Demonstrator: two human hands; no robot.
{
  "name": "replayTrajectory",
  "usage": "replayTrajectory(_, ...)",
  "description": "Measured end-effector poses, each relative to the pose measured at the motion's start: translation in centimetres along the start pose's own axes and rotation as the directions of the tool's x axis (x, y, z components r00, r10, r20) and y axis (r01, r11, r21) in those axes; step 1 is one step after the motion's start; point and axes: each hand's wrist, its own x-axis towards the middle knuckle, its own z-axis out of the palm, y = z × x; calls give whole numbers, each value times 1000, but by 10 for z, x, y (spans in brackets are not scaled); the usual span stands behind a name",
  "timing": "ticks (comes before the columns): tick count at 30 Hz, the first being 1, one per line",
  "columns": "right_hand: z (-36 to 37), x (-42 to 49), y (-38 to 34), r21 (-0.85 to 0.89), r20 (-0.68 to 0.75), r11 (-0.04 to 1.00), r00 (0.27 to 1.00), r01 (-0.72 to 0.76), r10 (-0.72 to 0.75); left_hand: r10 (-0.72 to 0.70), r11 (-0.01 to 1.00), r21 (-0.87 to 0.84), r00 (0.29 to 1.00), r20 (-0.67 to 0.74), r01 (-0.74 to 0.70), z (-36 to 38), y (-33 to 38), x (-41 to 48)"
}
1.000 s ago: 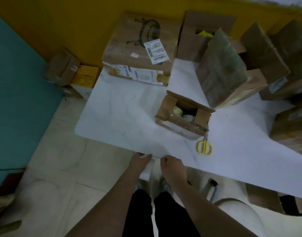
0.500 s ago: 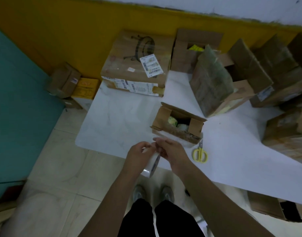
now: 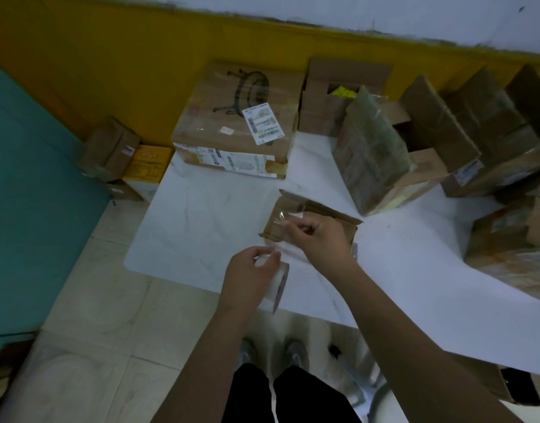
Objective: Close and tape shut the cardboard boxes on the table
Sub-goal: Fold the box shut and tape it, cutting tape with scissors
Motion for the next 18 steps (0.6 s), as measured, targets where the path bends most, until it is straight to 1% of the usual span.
replayTrajectory(3,-3,10,6,57,5,998,999,-35,35,-89,996,2,994,68,89,2,6,8)
replayTrajectory(6,-4,18,11,81,37,994,997,-75,72,-148,984,-78,978,145,160,5,14,10)
replayTrajectory(10,-3,25,15,93,70,989,991,-117,111,-155,983,-62,962,225,173,3,19,10)
replayTrajectory(14,-7,32,17,201,74,963,983,-182,170,-191,969,-113,957,217,219,4,17,12)
replayTrajectory(18,-12,37,18,176,107,967,980,-187,170,-225,945,-188,949,219,267,5,10,9)
